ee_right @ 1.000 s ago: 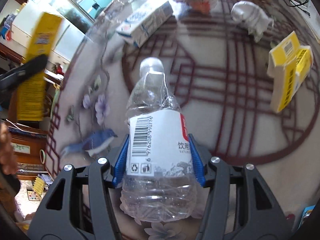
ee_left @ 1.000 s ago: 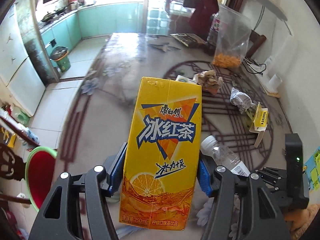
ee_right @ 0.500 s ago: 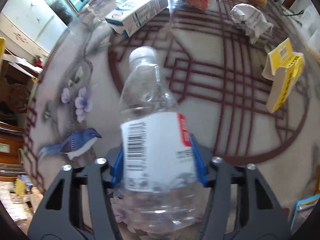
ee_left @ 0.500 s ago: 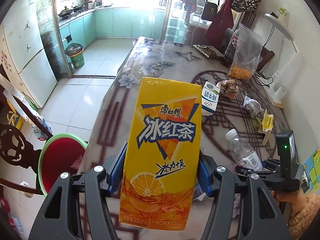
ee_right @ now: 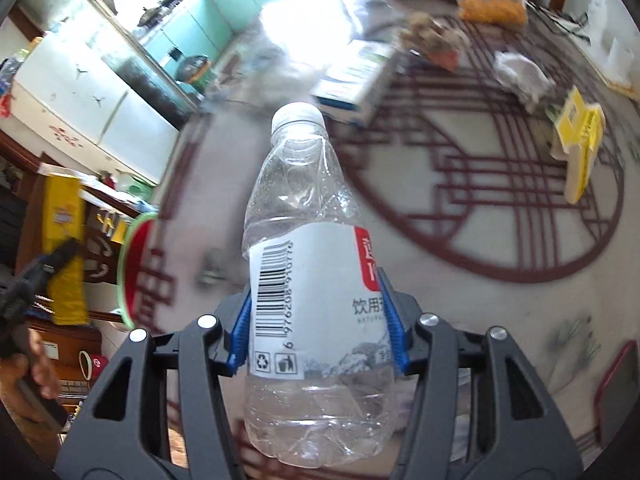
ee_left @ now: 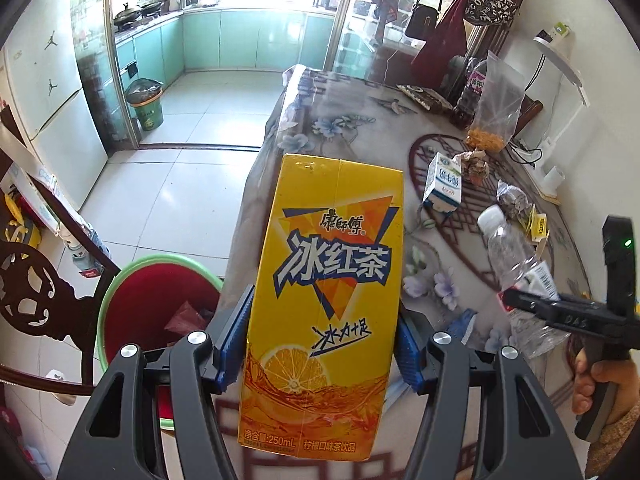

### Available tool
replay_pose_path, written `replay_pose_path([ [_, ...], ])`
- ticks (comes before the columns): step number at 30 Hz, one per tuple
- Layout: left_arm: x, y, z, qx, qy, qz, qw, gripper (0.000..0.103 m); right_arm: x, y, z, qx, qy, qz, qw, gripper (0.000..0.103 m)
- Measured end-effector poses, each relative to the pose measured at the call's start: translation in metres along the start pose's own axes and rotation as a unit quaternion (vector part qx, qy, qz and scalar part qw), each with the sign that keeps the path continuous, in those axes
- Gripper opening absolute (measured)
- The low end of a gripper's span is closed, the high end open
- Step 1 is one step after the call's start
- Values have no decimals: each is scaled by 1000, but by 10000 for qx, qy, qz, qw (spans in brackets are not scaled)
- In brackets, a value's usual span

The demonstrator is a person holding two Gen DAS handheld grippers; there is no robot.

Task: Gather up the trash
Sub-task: 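Carry the iced tea carton and water bottle over the red bin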

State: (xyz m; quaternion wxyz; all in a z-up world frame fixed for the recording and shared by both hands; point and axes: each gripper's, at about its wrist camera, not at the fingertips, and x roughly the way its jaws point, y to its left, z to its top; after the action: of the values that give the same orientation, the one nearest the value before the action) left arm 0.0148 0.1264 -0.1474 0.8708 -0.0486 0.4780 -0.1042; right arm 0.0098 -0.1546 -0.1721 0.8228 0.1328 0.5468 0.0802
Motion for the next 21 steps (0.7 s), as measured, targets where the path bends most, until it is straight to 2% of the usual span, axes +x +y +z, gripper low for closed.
replay_pose_path([
  [4, 1, 18, -7, 23, 99, -16, 9999, 58, -3, 34, -3, -142, -69, 142, 9998, 53],
  [12, -8, 56, -14, -104, 95, 144, 9998, 58, 8, 75, -7, -333, -13, 316, 9989, 53],
  [21, -20, 99, -35, -543, 101, 446, 9975, 58, 8, 129, -2, -900, -101, 512, 9946, 53],
])
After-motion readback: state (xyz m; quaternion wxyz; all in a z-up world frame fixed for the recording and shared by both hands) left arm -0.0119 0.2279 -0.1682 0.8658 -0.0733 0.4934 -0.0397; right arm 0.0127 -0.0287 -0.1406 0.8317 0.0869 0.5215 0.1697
